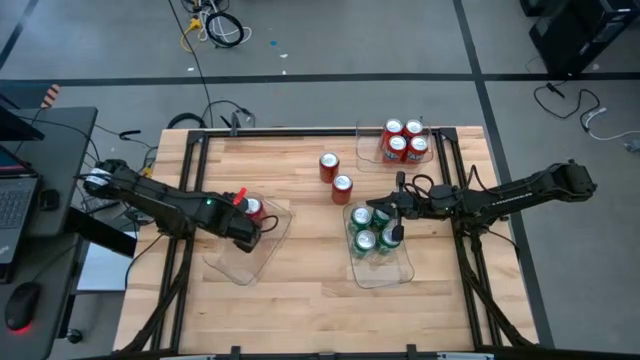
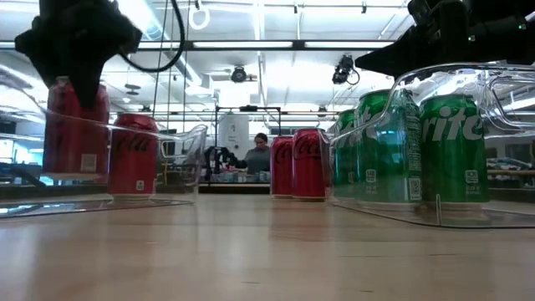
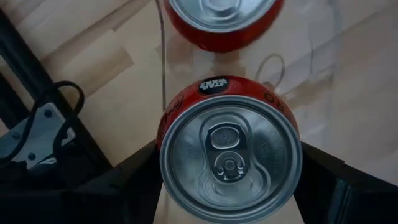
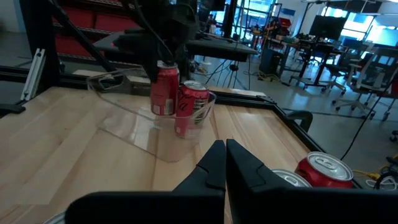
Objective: Sort soda cans
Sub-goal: Put the top left red soda can into the bottom left transparent bin
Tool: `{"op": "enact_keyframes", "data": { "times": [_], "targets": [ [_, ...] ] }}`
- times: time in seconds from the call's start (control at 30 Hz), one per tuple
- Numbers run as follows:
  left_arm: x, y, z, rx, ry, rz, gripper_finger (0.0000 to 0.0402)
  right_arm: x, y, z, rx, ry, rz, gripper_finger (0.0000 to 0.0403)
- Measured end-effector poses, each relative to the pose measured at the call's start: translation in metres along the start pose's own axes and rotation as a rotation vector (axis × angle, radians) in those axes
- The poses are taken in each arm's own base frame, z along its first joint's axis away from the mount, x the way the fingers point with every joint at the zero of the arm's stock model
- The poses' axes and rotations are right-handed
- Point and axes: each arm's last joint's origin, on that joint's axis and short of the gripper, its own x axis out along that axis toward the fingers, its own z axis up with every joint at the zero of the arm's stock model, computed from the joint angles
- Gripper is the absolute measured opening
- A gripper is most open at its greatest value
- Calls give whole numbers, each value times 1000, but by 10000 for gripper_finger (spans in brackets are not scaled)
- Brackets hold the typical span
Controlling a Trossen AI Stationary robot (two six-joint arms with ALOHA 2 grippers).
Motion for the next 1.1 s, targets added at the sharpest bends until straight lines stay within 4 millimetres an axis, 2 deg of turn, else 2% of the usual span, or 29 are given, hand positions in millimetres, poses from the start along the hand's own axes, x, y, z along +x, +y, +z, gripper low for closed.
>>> {"op": "enact_keyframes", "data": {
  "times": [0.3, 0.83, 0.87, 1.0, 1.1],
  "targets": [
    [28, 12, -8, 12, 39, 78, 282, 0, 0, 0, 0, 0, 0, 0],
    [26, 18, -7, 22, -16, 163, 282, 0, 0, 0, 3, 0, 0, 0],
    [26, 19, -7, 21, -17, 167, 291, 0, 0, 0, 3, 0, 0, 0],
    [25, 20, -7, 23, -24, 177, 372, 0, 0, 0, 3, 0, 0, 0],
    [25, 20, -7, 24, -22, 187, 380, 0, 0, 0, 3, 0, 0, 0]
  ]
}}
